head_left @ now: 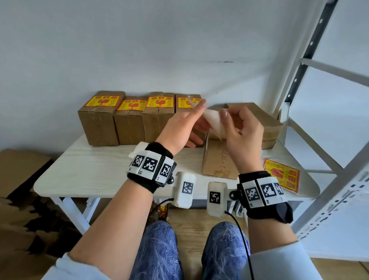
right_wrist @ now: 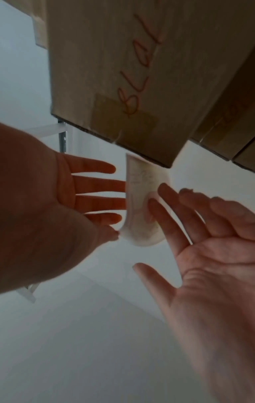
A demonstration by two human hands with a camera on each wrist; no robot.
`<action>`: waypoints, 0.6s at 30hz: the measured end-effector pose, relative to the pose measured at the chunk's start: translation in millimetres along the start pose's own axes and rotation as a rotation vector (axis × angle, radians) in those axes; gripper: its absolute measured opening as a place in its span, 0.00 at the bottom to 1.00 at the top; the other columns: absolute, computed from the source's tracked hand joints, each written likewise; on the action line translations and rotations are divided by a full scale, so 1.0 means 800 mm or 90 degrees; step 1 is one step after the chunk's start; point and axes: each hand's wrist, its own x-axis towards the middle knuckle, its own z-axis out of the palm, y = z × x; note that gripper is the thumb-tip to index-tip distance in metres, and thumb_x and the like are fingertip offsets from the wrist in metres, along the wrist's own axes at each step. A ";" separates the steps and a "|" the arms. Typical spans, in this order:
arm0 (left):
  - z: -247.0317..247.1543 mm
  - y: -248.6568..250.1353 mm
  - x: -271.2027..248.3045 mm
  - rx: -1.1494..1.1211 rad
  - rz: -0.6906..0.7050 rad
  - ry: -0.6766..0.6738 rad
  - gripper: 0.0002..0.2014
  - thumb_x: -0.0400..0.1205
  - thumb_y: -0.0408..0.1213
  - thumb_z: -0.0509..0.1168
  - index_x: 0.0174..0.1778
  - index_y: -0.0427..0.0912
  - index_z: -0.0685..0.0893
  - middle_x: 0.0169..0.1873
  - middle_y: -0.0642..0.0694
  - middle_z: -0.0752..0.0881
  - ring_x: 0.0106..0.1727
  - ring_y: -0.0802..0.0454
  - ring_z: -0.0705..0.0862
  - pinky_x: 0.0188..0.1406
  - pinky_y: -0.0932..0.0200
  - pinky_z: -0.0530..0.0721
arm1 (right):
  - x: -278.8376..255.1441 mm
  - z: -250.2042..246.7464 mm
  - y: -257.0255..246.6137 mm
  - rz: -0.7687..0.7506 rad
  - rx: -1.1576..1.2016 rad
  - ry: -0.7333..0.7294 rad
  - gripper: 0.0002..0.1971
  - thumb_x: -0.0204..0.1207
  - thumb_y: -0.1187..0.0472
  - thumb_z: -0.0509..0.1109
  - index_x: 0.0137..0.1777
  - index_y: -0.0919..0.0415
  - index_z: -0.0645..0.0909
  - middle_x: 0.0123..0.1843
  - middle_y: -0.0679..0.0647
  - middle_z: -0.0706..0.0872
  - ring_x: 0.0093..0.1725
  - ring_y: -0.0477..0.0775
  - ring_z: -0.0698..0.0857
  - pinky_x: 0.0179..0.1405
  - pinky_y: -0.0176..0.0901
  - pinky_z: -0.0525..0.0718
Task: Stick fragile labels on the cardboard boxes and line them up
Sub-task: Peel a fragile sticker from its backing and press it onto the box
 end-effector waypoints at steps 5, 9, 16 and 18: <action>0.031 0.013 0.005 -0.031 -0.014 0.049 0.20 0.82 0.60 0.63 0.37 0.50 0.88 0.34 0.49 0.92 0.34 0.43 0.91 0.36 0.51 0.87 | 0.002 -0.026 0.002 0.045 0.011 -0.052 0.14 0.70 0.48 0.81 0.49 0.56 0.87 0.44 0.45 0.90 0.49 0.45 0.89 0.54 0.51 0.88; 0.049 0.014 0.011 -0.049 -0.008 0.071 0.08 0.83 0.41 0.67 0.37 0.48 0.86 0.34 0.50 0.90 0.31 0.48 0.89 0.30 0.57 0.85 | 0.009 -0.042 0.017 0.064 -0.003 -0.118 0.19 0.64 0.40 0.81 0.46 0.53 0.89 0.57 0.44 0.87 0.60 0.40 0.85 0.57 0.49 0.87; 0.064 0.029 0.017 -0.067 -0.013 0.078 0.07 0.85 0.41 0.65 0.42 0.51 0.85 0.44 0.43 0.91 0.36 0.46 0.90 0.27 0.55 0.87 | 0.015 -0.055 0.036 0.092 0.025 -0.063 0.24 0.78 0.36 0.65 0.41 0.56 0.89 0.44 0.48 0.90 0.45 0.45 0.87 0.44 0.44 0.81; 0.064 0.030 0.018 -0.069 -0.026 0.068 0.06 0.86 0.41 0.65 0.43 0.52 0.84 0.41 0.46 0.90 0.29 0.49 0.88 0.24 0.58 0.85 | 0.018 -0.059 0.045 0.140 0.032 -0.023 0.22 0.82 0.40 0.62 0.39 0.56 0.86 0.36 0.50 0.89 0.39 0.52 0.88 0.41 0.55 0.86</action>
